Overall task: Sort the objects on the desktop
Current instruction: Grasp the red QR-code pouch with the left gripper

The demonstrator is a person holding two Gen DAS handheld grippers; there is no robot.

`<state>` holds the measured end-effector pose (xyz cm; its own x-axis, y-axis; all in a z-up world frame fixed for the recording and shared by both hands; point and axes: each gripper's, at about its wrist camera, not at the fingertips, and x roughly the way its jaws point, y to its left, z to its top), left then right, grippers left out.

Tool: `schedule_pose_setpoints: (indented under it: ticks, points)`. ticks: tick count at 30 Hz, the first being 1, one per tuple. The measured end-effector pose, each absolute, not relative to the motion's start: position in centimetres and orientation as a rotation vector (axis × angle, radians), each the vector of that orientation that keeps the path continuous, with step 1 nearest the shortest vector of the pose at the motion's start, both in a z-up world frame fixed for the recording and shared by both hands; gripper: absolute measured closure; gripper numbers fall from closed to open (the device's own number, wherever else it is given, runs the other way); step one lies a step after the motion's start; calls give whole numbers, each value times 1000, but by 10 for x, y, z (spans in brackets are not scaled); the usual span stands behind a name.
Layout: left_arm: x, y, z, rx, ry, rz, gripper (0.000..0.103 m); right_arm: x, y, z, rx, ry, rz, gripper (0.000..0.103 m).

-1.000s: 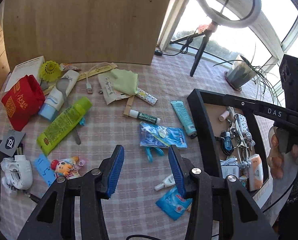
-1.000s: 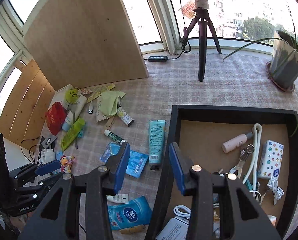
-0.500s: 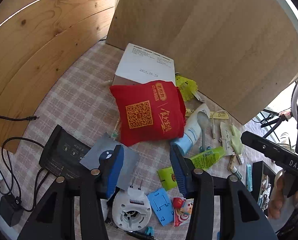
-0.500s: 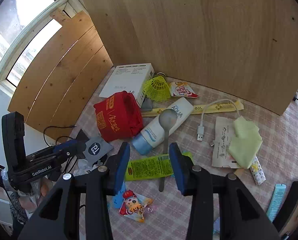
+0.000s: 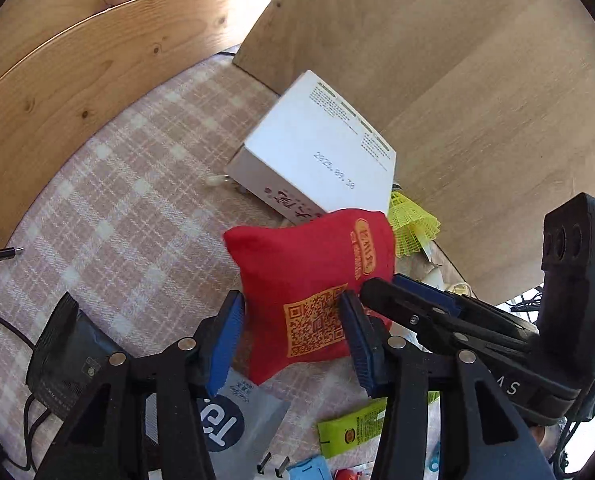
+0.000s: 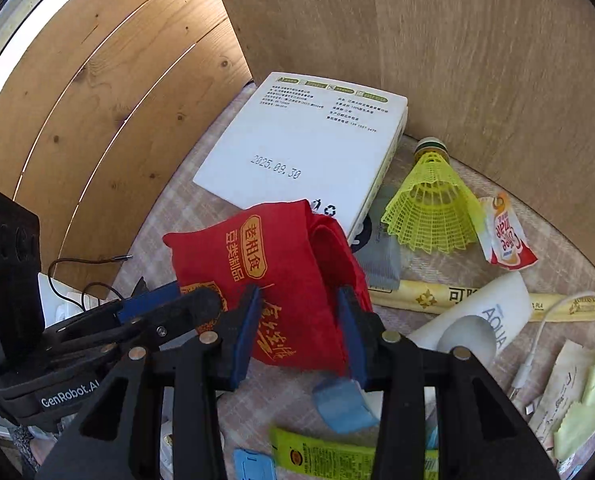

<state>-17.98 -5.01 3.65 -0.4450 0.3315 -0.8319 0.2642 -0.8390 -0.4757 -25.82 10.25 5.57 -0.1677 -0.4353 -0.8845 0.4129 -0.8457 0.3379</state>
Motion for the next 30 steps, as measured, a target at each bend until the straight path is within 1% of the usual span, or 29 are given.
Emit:
schedule_pose_setpoints:
  ticks: [2, 4, 6, 9, 15, 21, 23, 30]
  points:
    - [-184, -38, 35, -1655, -815, 2485, 58, -263, 111, 51, 1596, -24, -2046, 64]
    - [-187, -27, 33, -1665, -764, 2482, 57, -266, 123, 46, 1623, -83, -2011, 64]
    - [-187, -20, 32, -1657, -754, 2467, 56, -267, 134, 46, 1623, -138, -2006, 64]
    - [-188, -9, 27, -1672, -752, 2432, 58, -266, 139, 45, 1611, -119, -2027, 64]
    - [-185, 23, 23, -1713, -689, 2396, 58, -261, 166, 28, 1690, -252, -1966, 64]
    - [-172, 78, 20, -1741, -571, 2327, 57, -225, 205, 33, 1690, -175, -2054, 64]
    - [-161, 89, 17, -1747, -544, 2307, 57, -212, 219, 29, 1700, -207, -2055, 64]
    - [-117, 118, 15, -1734, -555, 2263, 57, -158, 255, 28, 1705, -278, -2062, 64]
